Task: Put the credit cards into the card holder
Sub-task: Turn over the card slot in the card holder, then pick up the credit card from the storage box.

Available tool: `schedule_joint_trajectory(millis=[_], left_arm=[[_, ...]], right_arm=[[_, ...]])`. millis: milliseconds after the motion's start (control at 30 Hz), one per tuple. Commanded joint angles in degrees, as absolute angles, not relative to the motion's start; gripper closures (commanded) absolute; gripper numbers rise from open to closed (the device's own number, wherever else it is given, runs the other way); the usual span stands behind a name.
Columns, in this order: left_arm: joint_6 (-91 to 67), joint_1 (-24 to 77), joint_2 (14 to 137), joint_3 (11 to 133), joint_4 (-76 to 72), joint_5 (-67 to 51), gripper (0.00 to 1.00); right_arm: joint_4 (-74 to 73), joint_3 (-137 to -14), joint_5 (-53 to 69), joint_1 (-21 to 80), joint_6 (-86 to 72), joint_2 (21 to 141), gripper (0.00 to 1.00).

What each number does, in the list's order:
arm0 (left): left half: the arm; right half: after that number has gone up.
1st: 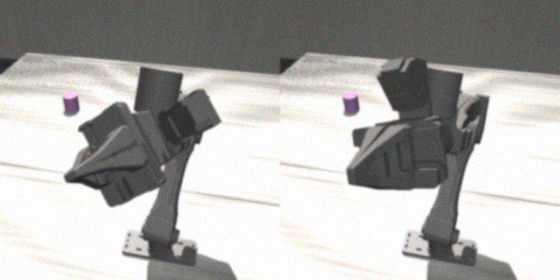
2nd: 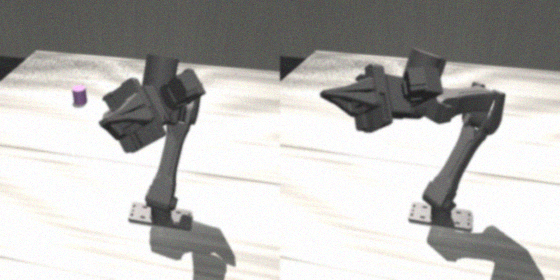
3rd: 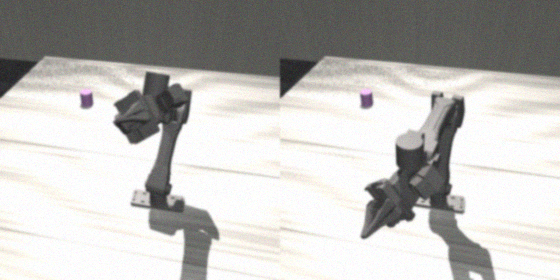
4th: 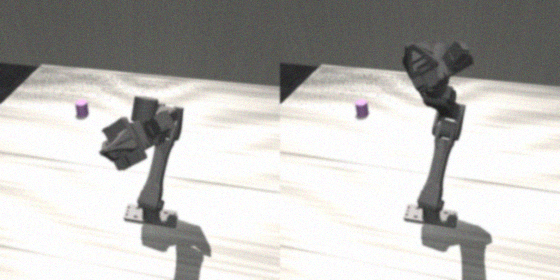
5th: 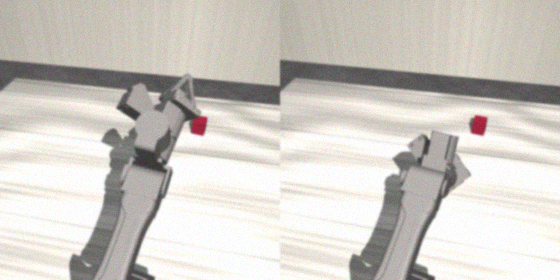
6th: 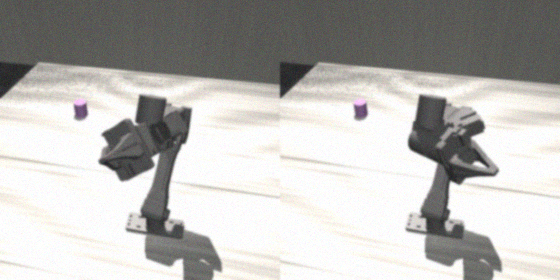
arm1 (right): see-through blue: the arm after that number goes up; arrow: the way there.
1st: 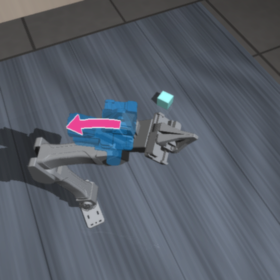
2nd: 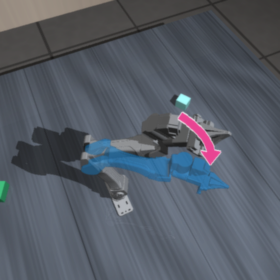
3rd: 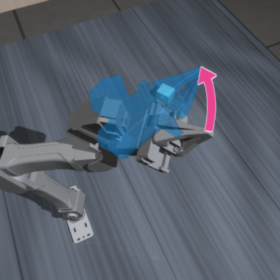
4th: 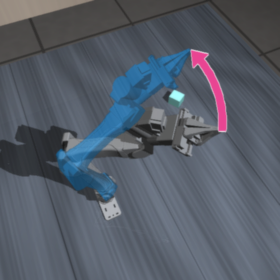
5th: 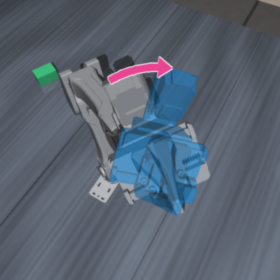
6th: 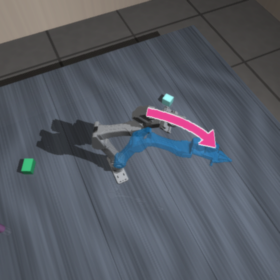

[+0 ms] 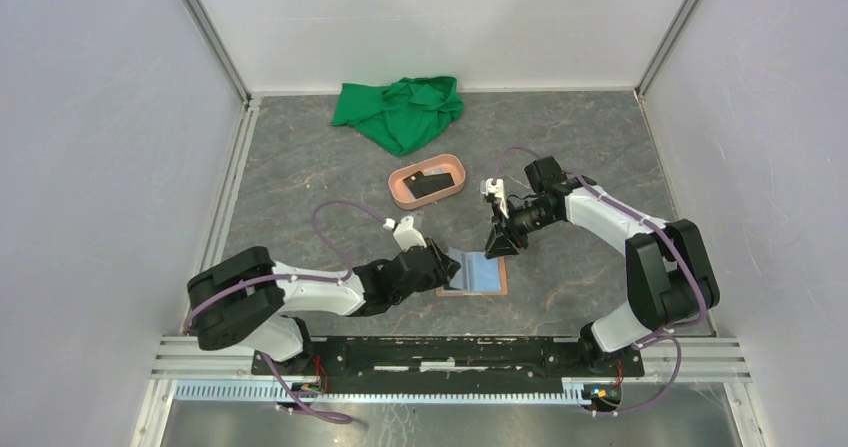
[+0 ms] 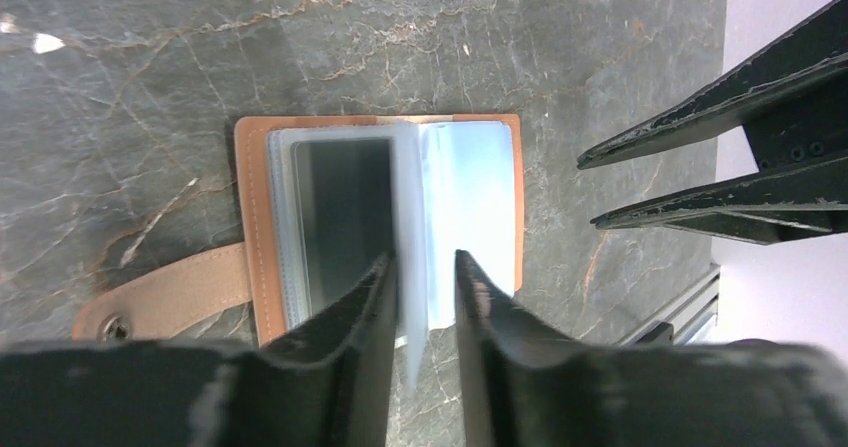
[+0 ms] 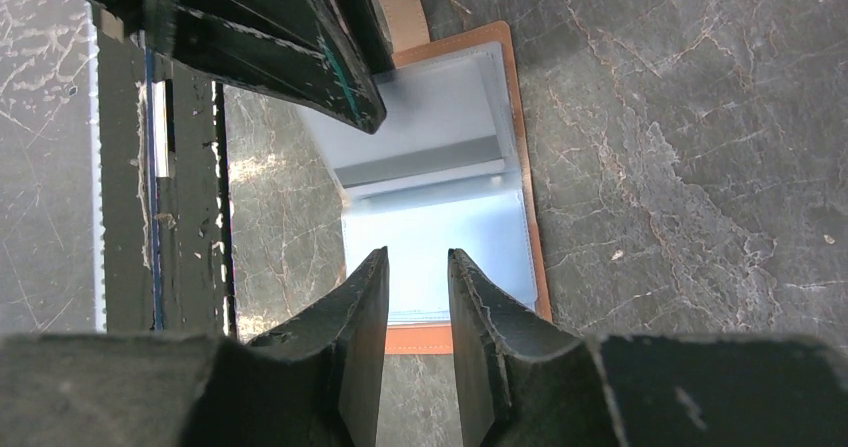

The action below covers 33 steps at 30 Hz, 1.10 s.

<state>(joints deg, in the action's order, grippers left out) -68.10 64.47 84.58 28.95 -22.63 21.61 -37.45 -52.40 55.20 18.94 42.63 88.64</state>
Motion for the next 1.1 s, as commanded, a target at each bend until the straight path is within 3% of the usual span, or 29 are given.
schedule_joint_trajectory(millis=[0,200,433,533,700,833,1067], left_arm=[[-60.26,64.78,77.99,29.71,-16.71,27.51,0.59],[-49.52,64.74,64.77,29.02,-6.21,33.35,0.44],[-31.48,64.1,49.44,26.79,-8.31,32.5,0.02],[-28.82,62.43,47.45,27.11,-9.07,30.95,0.0],[-28.71,49.83,47.45,30.39,-10.34,17.61,0.0],[-30.58,39.01,50.9,34.46,-13.91,4.82,0.0],[-32.42,33.29,66.17,44.19,-15.6,-3.19,0.01]], right_arm=[[-37.84,-52.82,56.25,18.56,44.3,86.36,0.66],[-37.85,-52.73,56.16,18.16,44.6,85.2,0.66],[-37.26,-52.21,55.02,17.19,45.93,80.48,0.66],[-36.93,-51.95,55.28,16.62,47.51,77.56,0.66],[-29.72,-53.0,55.59,16.44,43.16,71.54,0.61],[-21.41,-56.2,56.13,16.59,37.99,72.45,0.39],[-21.53,-75.06,49.94,21.09,22.51,88.86,0.42]])
